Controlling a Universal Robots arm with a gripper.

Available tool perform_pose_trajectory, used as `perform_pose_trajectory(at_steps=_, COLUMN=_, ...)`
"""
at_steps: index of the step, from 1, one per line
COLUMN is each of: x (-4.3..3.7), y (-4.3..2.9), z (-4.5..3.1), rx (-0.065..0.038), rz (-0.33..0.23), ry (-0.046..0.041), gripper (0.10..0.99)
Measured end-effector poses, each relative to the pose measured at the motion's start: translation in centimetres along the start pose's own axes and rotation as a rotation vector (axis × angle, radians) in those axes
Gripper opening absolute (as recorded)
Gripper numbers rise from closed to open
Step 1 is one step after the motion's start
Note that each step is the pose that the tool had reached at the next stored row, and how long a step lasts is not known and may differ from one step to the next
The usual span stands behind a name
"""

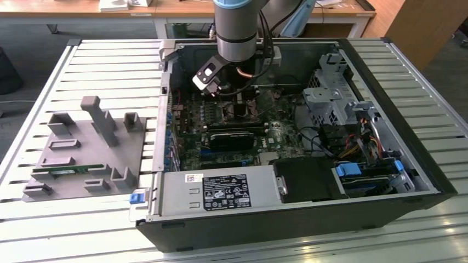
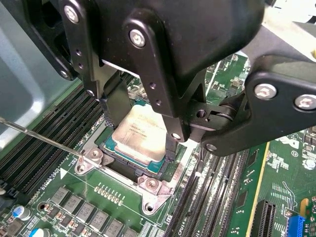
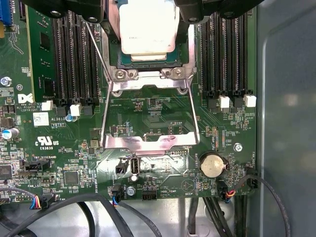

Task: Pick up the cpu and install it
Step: 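Place the cpu into insertion slot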

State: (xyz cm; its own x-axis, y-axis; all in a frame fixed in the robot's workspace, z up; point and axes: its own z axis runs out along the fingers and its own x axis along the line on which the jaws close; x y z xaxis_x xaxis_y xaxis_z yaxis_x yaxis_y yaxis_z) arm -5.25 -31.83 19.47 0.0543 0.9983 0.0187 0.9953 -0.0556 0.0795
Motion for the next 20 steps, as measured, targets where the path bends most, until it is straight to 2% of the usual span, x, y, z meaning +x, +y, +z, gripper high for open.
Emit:
perform_pose_trajectory(at_steps=9, x=0.01, y=0.01, z=0.02, rx=0.0, rz=0.0, ry=0.0001, gripper=0.529)
perform_pose_trajectory(at_steps=11, x=0.01, y=0.01, z=0.01, rx=0.0, rz=0.0, ry=0.0, gripper=0.545)
perform_pose_trajectory(at_steps=12, x=0.01, y=0.01, z=0.02, rx=0.0, rz=0.0, ry=0.0, gripper=0.604)
perform_pose_trajectory(at_steps=20, x=0.01, y=0.03, z=-0.3, rx=0.0, rz=0.0, ry=-0.0003, gripper=0.604)
